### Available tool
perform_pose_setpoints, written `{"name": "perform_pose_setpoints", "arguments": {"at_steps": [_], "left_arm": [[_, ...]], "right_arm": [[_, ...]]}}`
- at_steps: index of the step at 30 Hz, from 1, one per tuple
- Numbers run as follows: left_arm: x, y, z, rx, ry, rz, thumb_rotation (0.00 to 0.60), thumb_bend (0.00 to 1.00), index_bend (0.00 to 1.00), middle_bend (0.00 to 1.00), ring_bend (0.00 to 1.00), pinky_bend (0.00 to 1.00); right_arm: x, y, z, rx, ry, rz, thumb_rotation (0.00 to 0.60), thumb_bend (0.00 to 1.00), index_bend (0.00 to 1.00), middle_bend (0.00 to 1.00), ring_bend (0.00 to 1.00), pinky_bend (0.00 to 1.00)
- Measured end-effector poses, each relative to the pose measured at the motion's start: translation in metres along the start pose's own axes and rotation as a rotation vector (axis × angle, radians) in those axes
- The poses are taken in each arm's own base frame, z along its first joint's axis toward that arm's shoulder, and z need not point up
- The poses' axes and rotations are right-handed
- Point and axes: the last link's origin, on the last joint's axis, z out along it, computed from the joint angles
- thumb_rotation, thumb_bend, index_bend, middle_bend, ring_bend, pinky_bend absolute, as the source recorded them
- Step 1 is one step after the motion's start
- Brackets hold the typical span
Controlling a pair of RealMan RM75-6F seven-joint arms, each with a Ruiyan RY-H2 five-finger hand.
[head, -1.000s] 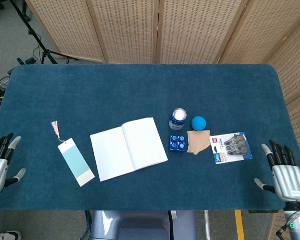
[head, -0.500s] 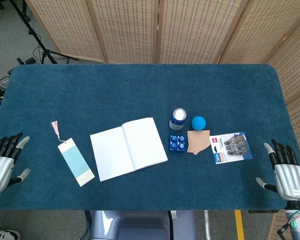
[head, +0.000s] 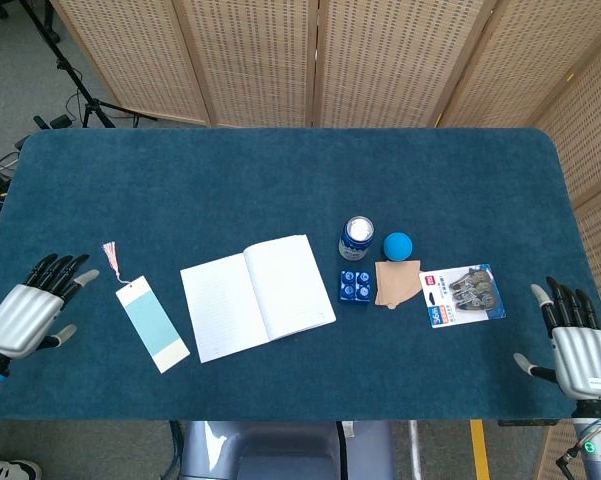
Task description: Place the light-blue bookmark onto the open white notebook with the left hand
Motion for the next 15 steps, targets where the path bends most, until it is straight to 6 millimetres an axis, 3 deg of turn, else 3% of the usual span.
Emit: {"name": "perform_pose_setpoints", "arguments": {"at_steps": [6, 15], "left_arm": [[-0.008, 0.001, 0.010, -0.027, -0.052, 0.106, 0.600, 0.24, 0.26, 0.00, 0.00, 0.00], [-0.024, 0.010, 0.036, -0.090, -0.124, 0.218, 0.600, 0.25, 0.27, 0.00, 0.00, 0.00]], "right_arm": [[0.000, 0.000, 0.001, 0.001, 0.001, -0.001, 0.600, 0.08, 0.03, 0.00, 0.00, 0.00], [-0.001, -0.001, 0.001, -0.001, -0.003, -0.006, 0.600, 0.08, 0.03, 0.00, 0.00, 0.00]]}}
